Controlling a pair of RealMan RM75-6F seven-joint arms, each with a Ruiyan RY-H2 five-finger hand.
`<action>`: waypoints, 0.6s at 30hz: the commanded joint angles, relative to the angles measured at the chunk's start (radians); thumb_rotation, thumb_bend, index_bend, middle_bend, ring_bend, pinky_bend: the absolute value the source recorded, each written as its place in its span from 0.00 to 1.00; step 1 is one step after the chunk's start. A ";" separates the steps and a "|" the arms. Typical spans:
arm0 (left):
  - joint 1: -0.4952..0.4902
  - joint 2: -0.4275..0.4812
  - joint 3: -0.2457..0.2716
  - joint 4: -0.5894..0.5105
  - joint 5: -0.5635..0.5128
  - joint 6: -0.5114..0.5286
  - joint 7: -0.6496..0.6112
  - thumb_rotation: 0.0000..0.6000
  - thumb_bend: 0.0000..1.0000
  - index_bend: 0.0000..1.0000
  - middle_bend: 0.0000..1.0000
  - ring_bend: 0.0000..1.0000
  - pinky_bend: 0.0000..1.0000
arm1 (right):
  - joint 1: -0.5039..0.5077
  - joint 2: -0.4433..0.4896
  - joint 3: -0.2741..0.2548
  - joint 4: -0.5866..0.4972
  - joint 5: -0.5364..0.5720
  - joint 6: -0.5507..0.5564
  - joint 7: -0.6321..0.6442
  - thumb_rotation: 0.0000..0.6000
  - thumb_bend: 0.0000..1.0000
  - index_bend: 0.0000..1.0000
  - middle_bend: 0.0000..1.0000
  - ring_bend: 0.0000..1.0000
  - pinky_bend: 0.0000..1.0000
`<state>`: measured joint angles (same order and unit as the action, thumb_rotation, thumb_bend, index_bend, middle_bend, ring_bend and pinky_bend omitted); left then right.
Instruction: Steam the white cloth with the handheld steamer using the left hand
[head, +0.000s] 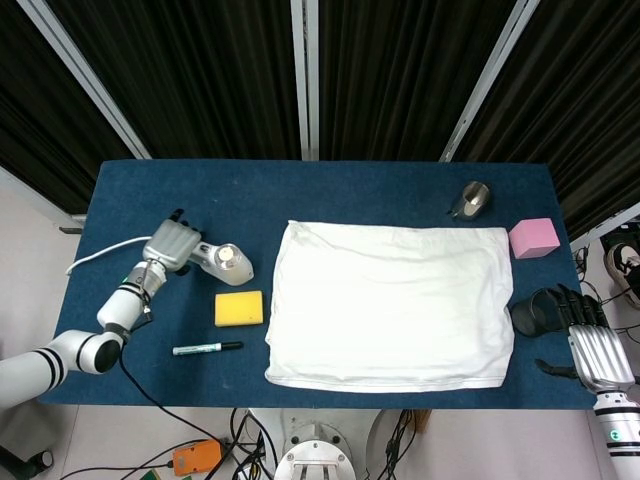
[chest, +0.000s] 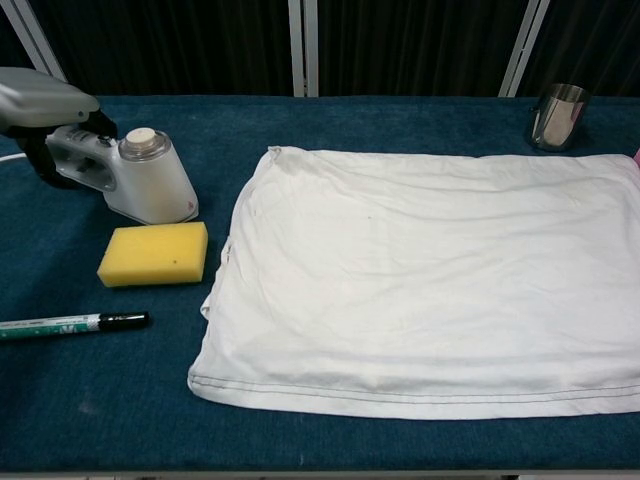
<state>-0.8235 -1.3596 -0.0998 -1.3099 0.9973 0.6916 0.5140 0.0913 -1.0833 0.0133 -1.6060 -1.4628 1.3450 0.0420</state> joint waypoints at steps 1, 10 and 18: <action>-0.009 -0.003 0.005 0.000 -0.011 -0.005 0.006 1.00 0.19 0.46 0.49 0.38 0.10 | 0.000 -0.002 0.000 0.004 0.001 -0.001 0.004 1.00 0.00 0.00 0.00 0.00 0.02; -0.043 -0.006 0.019 0.004 -0.059 -0.056 -0.015 1.00 0.23 0.52 0.57 0.45 0.09 | -0.002 -0.004 0.003 0.017 0.006 0.003 0.016 1.00 0.00 0.00 0.00 0.00 0.02; -0.071 -0.003 0.042 -0.002 -0.087 -0.097 -0.034 1.00 0.24 0.60 0.67 0.55 0.08 | -0.003 -0.008 0.003 0.022 0.009 0.001 0.020 1.00 0.00 0.00 0.00 0.00 0.02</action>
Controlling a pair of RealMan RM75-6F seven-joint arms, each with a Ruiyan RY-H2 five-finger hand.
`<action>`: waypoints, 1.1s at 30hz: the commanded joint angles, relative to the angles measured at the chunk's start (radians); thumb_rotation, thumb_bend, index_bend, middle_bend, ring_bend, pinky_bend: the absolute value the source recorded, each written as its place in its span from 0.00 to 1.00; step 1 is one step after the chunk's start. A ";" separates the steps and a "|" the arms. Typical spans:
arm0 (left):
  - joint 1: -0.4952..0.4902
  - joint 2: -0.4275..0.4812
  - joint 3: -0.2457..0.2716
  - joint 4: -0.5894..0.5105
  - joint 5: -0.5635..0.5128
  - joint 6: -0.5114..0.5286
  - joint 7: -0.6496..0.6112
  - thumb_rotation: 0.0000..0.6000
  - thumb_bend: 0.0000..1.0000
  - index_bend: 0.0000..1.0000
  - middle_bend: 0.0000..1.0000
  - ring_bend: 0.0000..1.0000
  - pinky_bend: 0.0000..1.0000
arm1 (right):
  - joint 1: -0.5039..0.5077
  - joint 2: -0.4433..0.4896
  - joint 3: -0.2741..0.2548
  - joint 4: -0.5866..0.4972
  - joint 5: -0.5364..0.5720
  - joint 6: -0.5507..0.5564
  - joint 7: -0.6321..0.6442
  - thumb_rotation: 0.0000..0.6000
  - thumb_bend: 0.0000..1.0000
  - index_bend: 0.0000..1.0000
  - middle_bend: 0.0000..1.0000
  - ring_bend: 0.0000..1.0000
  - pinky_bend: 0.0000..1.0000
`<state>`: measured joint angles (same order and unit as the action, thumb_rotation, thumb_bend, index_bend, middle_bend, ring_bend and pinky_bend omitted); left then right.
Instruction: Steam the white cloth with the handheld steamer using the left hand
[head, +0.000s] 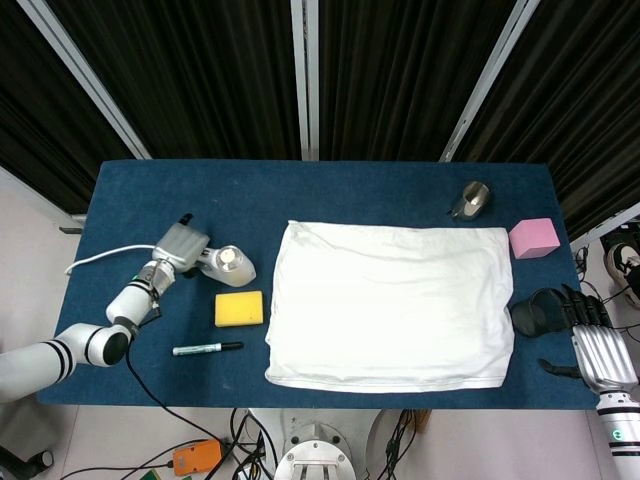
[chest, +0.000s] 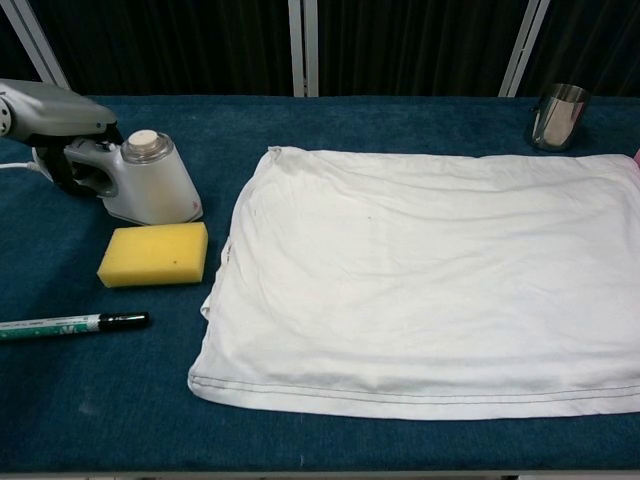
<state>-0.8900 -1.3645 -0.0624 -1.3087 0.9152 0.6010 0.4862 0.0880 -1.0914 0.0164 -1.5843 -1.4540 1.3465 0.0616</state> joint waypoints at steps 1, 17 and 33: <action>-0.007 0.003 0.007 -0.006 -0.008 -0.010 -0.010 1.00 0.24 0.61 0.68 0.55 0.08 | 0.000 0.000 0.000 0.001 0.001 -0.001 0.000 1.00 0.00 0.00 0.00 0.00 0.02; -0.018 0.050 0.021 -0.039 0.013 -0.036 -0.123 1.00 0.51 0.79 0.88 0.73 0.56 | 0.009 -0.001 0.004 -0.009 0.012 -0.018 -0.015 1.00 0.00 0.00 0.00 0.00 0.02; -0.078 0.197 -0.071 -0.222 0.117 -0.126 -0.319 1.00 0.69 0.80 0.90 0.76 0.66 | 0.121 -0.035 -0.060 -0.069 -0.111 -0.190 -0.102 1.00 0.00 0.00 0.00 0.00 0.07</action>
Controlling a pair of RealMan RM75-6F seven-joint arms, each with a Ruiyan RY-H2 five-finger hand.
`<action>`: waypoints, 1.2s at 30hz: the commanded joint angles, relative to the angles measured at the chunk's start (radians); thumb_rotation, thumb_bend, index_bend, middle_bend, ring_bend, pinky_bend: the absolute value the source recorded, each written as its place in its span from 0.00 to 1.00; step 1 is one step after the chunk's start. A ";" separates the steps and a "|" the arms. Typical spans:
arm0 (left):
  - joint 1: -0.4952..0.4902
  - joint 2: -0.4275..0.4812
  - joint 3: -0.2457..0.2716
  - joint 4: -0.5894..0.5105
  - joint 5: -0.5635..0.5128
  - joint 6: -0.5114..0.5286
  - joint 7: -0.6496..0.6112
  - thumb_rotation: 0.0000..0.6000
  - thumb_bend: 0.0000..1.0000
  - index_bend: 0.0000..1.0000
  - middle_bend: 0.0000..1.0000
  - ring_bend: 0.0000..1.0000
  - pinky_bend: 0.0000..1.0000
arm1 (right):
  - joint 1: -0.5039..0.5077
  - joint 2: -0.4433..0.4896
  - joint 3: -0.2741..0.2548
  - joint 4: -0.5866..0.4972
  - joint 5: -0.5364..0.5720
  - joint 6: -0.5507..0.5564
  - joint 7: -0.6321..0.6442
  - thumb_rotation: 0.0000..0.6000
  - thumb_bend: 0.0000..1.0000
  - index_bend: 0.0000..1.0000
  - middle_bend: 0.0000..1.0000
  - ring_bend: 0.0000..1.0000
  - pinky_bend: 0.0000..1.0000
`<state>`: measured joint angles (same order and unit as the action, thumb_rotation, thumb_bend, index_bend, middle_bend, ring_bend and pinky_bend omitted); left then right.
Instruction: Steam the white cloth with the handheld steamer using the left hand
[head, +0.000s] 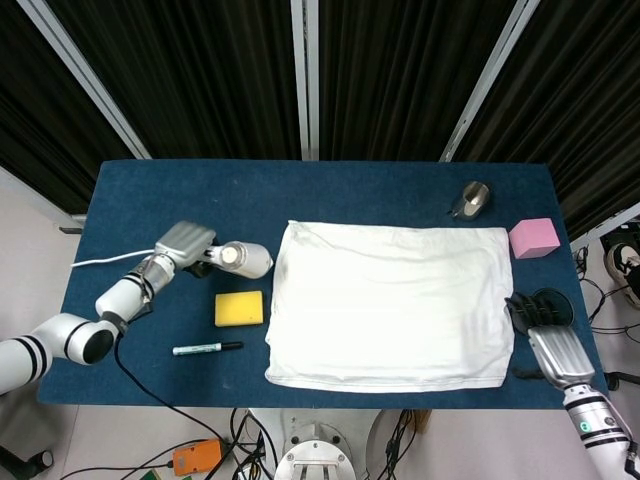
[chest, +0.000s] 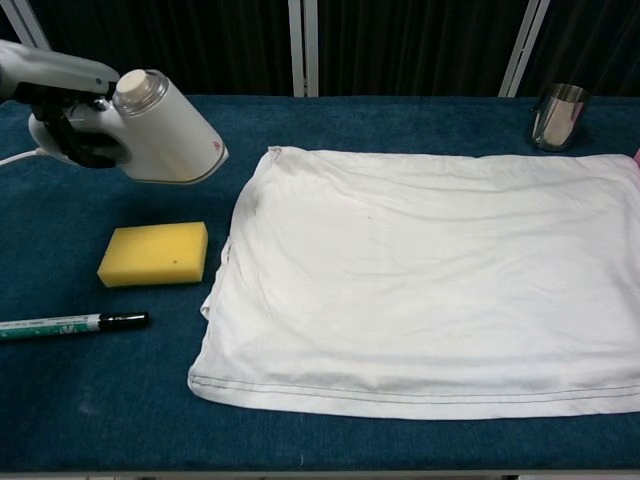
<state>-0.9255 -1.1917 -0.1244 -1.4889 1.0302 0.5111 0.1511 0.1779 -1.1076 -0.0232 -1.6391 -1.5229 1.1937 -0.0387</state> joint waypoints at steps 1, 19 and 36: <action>-0.066 0.027 -0.011 -0.060 -0.006 -0.046 0.031 1.00 0.68 0.80 0.90 0.76 0.66 | 0.044 -0.024 -0.028 -0.018 -0.059 -0.053 0.007 1.00 0.00 0.00 0.00 0.00 0.08; -0.594 -0.193 0.253 -0.069 -0.548 0.022 0.464 1.00 0.68 0.80 0.90 0.76 0.66 | 0.098 -0.084 -0.097 0.012 -0.098 -0.151 0.018 1.00 0.83 0.03 0.06 0.01 0.18; -0.830 -0.411 0.407 0.071 -1.068 0.054 0.603 0.92 0.68 0.80 0.90 0.76 0.66 | 0.103 -0.129 -0.116 0.060 -0.098 -0.144 0.046 1.00 0.85 0.03 0.06 0.01 0.18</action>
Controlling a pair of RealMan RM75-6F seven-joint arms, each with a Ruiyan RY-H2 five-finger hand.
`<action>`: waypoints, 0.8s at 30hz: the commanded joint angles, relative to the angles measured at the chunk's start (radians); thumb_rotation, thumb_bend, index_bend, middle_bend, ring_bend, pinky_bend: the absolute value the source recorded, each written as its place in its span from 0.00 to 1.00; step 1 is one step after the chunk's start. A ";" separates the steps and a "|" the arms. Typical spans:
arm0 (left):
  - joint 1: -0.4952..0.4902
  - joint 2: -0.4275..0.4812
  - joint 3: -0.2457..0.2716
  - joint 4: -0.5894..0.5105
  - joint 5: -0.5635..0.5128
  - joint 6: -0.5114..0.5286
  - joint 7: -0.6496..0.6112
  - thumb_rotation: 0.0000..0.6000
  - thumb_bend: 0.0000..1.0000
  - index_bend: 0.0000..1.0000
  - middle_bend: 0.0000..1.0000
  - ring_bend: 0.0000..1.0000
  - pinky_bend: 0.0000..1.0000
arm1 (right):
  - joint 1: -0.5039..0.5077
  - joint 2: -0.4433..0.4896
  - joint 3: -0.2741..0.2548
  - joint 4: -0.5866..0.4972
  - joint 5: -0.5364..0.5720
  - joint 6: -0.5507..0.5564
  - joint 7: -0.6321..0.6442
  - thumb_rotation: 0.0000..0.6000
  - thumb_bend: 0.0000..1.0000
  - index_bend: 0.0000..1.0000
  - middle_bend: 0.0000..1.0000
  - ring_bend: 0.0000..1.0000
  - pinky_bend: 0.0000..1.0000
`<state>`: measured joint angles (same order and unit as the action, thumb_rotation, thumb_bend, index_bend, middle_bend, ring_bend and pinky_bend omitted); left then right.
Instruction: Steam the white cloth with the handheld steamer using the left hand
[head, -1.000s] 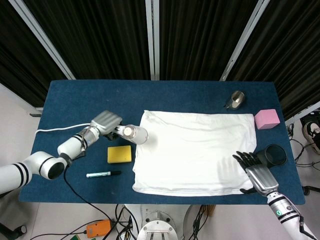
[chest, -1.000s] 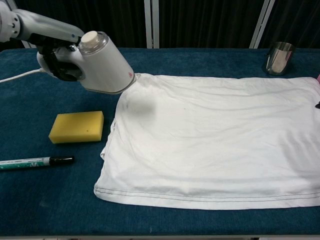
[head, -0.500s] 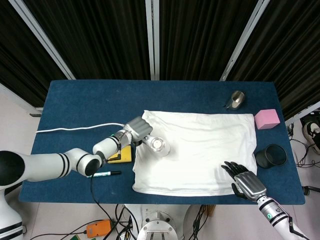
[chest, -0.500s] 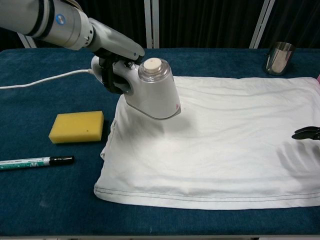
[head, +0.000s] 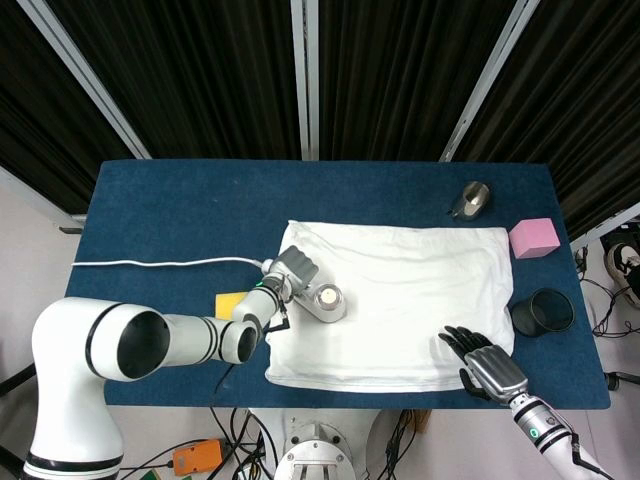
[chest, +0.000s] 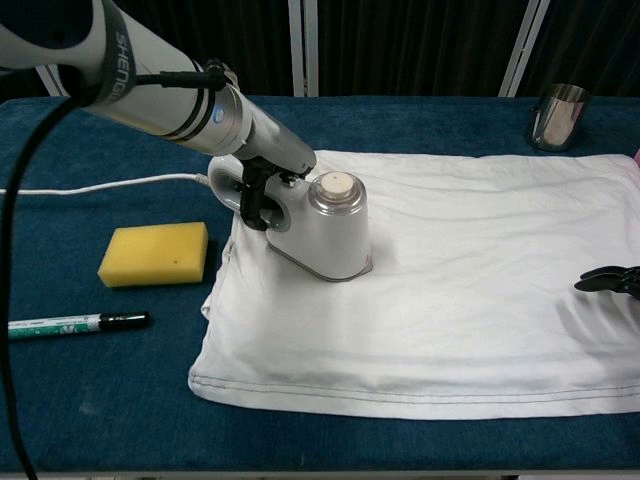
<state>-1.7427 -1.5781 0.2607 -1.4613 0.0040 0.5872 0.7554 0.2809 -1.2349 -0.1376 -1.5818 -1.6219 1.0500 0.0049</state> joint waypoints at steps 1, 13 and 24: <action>-0.009 -0.026 0.025 0.057 -0.050 -0.029 -0.009 0.92 0.68 0.80 0.90 0.76 0.66 | 0.001 -0.003 -0.002 0.004 0.002 -0.001 0.005 1.00 0.85 0.03 0.06 0.01 0.18; 0.095 0.010 0.098 0.184 -0.110 -0.097 -0.127 0.92 0.68 0.80 0.90 0.76 0.66 | 0.007 -0.013 -0.002 0.015 0.020 -0.002 0.008 1.00 0.85 0.03 0.06 0.01 0.18; 0.126 0.181 0.010 -0.081 0.137 0.019 -0.194 0.85 0.68 0.80 0.90 0.76 0.66 | 0.011 -0.016 -0.002 0.018 0.020 0.008 0.011 1.00 0.85 0.03 0.06 0.01 0.18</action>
<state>-1.6245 -1.4527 0.3124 -1.4452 0.0511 0.5519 0.5777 0.2915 -1.2510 -0.1398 -1.5640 -1.6024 1.0585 0.0158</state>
